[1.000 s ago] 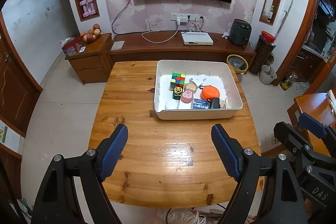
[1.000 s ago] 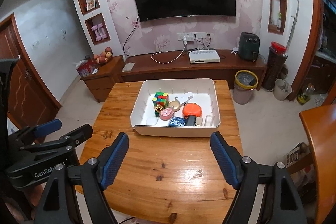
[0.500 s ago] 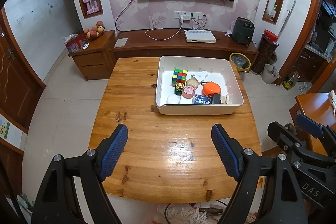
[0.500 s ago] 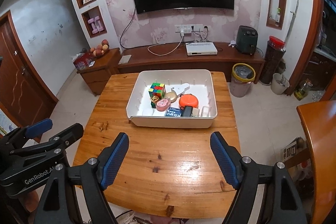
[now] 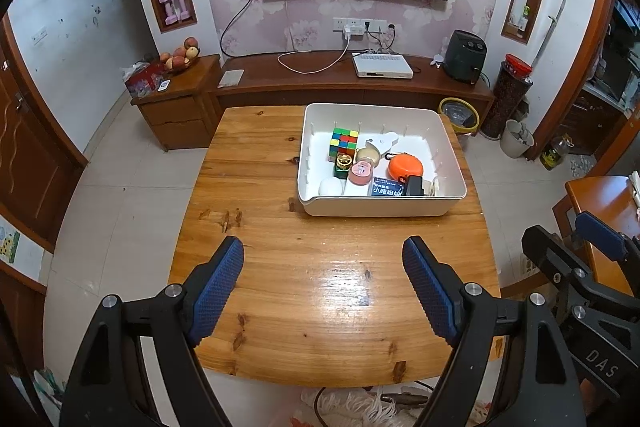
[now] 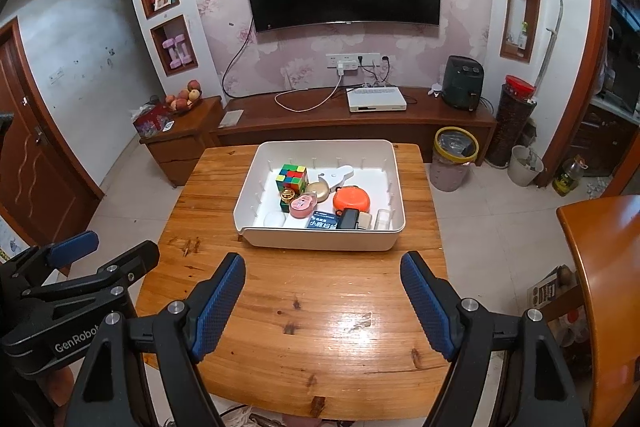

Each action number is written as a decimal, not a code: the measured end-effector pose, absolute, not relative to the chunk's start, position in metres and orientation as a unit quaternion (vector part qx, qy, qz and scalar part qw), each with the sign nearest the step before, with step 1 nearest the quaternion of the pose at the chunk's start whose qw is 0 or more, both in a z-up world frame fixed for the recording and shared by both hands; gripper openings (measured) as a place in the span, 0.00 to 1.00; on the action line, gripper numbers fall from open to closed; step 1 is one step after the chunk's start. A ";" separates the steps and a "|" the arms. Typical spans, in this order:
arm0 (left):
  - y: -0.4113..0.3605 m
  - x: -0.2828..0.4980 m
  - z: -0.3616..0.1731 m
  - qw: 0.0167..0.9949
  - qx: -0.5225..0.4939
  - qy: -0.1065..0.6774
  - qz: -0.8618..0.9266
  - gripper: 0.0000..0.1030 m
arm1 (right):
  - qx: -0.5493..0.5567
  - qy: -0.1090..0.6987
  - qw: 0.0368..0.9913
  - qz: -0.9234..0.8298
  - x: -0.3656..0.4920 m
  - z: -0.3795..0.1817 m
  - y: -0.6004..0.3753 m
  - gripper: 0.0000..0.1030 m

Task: Organize rigid objects

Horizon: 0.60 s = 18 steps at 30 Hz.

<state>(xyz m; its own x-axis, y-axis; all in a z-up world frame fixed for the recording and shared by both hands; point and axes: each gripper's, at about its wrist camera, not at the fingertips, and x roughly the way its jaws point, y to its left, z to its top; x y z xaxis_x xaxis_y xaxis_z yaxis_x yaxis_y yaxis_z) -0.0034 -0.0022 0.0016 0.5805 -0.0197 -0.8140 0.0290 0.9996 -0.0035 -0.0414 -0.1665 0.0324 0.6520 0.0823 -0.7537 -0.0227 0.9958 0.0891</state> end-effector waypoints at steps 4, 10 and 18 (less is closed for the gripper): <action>-0.002 -0.003 0.002 0.889 0.006 0.457 -0.015 0.82 | 0.035 0.413 0.910 0.025 -0.042 0.034 -0.164 0.78; 0.000 -0.004 -0.002 0.888 0.007 0.459 -0.017 0.82 | 0.039 0.416 0.908 0.023 -0.042 0.033 -0.165 0.78; -0.003 -0.004 -0.004 0.889 0.008 0.458 -0.018 0.82 | 0.043 0.417 0.907 0.022 -0.042 0.032 -0.169 0.78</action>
